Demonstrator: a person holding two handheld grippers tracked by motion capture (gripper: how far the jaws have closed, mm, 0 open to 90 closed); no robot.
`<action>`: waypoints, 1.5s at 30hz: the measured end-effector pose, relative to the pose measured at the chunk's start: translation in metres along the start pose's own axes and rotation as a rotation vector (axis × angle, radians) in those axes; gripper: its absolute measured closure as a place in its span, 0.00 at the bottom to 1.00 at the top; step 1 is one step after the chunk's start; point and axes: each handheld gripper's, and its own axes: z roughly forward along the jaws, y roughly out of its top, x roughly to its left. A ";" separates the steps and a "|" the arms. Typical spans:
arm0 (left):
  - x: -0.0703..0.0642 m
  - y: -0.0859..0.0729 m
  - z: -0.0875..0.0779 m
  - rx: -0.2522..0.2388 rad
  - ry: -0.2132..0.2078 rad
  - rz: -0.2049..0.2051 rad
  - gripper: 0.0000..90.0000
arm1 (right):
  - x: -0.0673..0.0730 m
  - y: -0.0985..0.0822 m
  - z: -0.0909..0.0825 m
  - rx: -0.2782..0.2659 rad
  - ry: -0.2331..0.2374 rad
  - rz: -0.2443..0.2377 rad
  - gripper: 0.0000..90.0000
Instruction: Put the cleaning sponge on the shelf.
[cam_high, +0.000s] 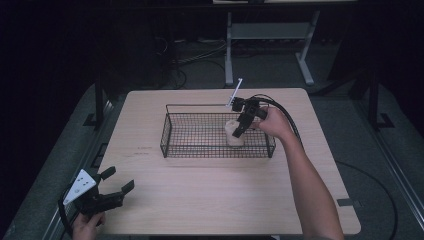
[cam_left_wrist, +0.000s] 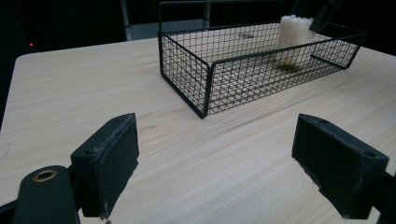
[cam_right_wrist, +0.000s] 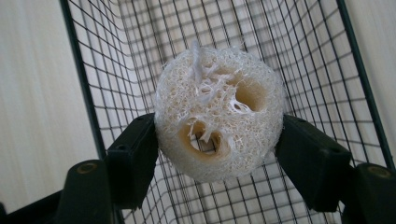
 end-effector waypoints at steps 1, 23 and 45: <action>0.000 0.000 0.000 0.000 0.000 0.000 0.16 | 0.000 0.000 0.000 0.000 0.000 0.000 0.33; 0.001 0.000 0.002 0.003 0.003 -0.002 0.15 | -0.004 -0.010 0.010 -0.030 0.003 0.012 0.32; 0.001 -0.001 0.001 0.005 0.001 -0.004 0.15 | 0.002 -0.013 -0.013 -0.077 -0.027 0.023 0.21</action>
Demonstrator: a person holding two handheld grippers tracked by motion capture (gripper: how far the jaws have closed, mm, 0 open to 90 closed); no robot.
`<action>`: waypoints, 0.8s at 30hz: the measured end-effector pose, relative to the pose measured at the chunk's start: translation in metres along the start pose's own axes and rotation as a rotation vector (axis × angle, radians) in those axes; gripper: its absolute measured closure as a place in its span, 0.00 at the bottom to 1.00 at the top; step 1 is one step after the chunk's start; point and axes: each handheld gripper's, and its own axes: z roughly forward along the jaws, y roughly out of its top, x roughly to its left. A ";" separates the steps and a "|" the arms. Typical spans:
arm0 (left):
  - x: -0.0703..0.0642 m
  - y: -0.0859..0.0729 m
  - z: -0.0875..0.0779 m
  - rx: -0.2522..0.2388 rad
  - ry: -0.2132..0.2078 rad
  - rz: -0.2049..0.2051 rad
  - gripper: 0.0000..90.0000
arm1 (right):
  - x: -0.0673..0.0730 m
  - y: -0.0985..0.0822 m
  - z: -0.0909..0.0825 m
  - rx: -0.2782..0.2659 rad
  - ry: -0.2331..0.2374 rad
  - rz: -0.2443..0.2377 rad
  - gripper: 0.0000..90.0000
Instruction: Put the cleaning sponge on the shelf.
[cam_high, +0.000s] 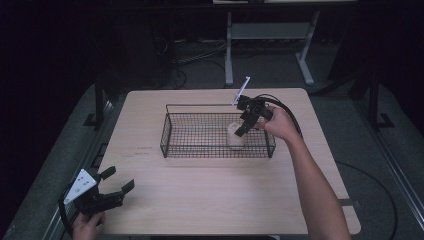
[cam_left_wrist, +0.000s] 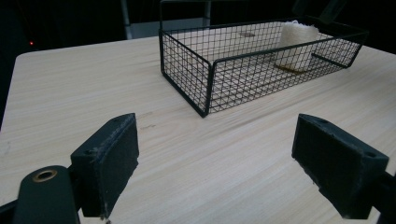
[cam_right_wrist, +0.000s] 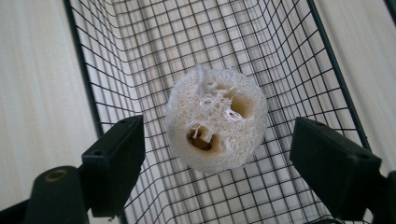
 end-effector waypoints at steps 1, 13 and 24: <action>0.000 0.000 0.000 0.001 0.000 0.000 0.15 | 0.001 0.000 -0.002 0.000 -0.001 0.001 0.21; 0.000 0.000 -0.001 0.001 0.002 0.008 0.15 | 0.009 0.001 -0.013 -0.009 0.006 -0.010 0.22; -0.002 0.000 0.001 0.005 -0.002 0.007 0.15 | 0.021 0.003 -0.025 -0.027 0.008 -0.036 0.21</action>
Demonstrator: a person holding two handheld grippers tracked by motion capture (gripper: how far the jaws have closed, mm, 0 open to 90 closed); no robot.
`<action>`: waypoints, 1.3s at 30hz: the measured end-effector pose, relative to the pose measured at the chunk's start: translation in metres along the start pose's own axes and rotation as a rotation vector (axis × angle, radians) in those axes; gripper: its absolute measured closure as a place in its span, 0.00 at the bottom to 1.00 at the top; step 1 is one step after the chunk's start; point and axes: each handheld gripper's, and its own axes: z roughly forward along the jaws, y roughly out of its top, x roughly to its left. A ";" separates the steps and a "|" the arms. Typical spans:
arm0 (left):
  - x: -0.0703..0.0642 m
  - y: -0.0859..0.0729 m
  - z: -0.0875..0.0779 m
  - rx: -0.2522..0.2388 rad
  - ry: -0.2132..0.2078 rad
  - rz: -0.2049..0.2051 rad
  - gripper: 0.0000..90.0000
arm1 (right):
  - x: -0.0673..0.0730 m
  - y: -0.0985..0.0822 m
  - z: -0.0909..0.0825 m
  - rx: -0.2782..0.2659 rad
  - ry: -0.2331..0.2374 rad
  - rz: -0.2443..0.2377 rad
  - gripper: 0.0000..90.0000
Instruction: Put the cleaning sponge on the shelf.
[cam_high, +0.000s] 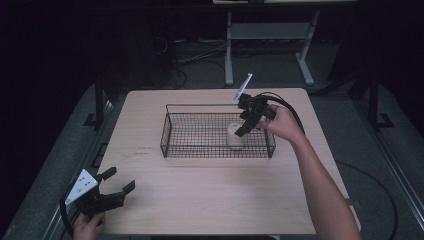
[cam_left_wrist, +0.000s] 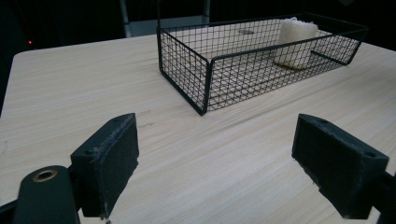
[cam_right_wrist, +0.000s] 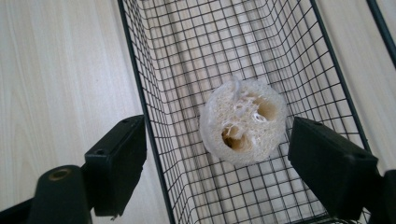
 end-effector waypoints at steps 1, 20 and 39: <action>0.000 0.000 0.000 0.001 0.000 0.004 0.15 | 0.003 0.000 -0.001 0.009 0.000 -0.004 0.21; 0.001 0.000 -0.001 -0.001 0.005 0.007 0.15 | 0.024 -0.004 -0.005 0.041 0.005 -0.042 0.20; 0.001 0.000 -0.001 -0.001 0.006 0.006 0.15 | 0.039 -0.026 -0.009 0.024 0.017 -0.039 0.20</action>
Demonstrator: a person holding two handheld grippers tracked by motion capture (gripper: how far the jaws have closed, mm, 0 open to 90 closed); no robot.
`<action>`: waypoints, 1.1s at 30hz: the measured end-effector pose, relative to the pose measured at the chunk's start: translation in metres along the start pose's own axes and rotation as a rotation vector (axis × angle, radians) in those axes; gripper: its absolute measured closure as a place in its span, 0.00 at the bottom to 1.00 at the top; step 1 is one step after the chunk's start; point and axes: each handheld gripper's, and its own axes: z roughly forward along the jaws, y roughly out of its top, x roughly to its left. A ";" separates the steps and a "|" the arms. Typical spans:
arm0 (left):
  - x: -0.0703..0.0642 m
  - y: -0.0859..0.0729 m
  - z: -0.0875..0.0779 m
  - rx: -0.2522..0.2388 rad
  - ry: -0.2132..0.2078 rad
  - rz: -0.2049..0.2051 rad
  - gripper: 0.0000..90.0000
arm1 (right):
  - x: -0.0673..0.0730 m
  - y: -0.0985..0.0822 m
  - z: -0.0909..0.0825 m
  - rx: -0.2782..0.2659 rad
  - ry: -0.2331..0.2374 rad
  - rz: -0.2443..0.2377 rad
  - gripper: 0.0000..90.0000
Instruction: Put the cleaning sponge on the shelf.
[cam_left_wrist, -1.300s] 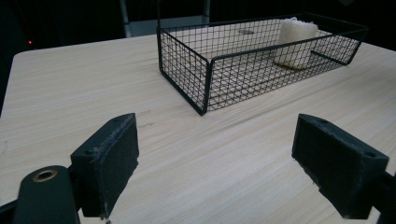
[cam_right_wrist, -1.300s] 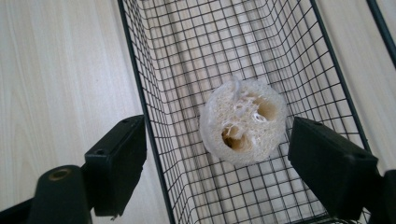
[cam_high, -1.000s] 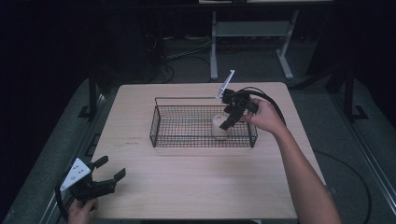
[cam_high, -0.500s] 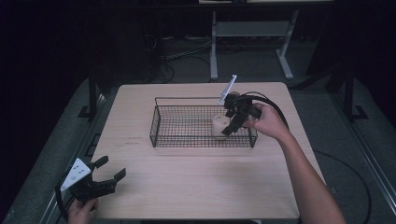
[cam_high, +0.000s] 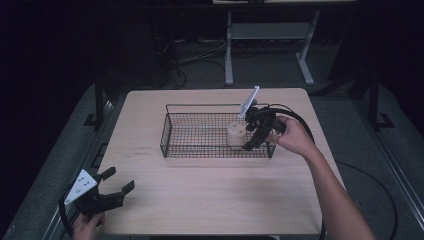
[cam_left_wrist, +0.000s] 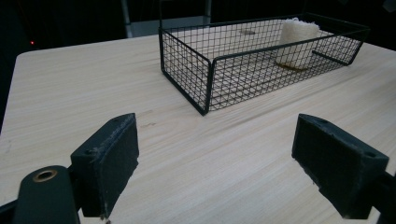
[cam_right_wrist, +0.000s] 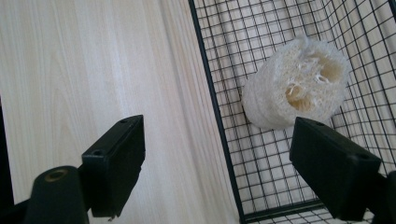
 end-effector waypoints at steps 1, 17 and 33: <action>0.000 0.000 0.000 0.002 0.000 0.001 0.15 | 0.002 -0.002 -0.002 -0.002 0.002 -0.001 0.20; 0.000 0.000 0.000 0.001 -0.002 0.000 0.16 | 0.018 -0.016 0.000 0.002 -0.003 -0.004 0.20; -0.001 0.000 0.001 0.005 -0.005 0.002 0.16 | 0.040 -0.031 0.007 0.002 -0.005 -0.024 0.20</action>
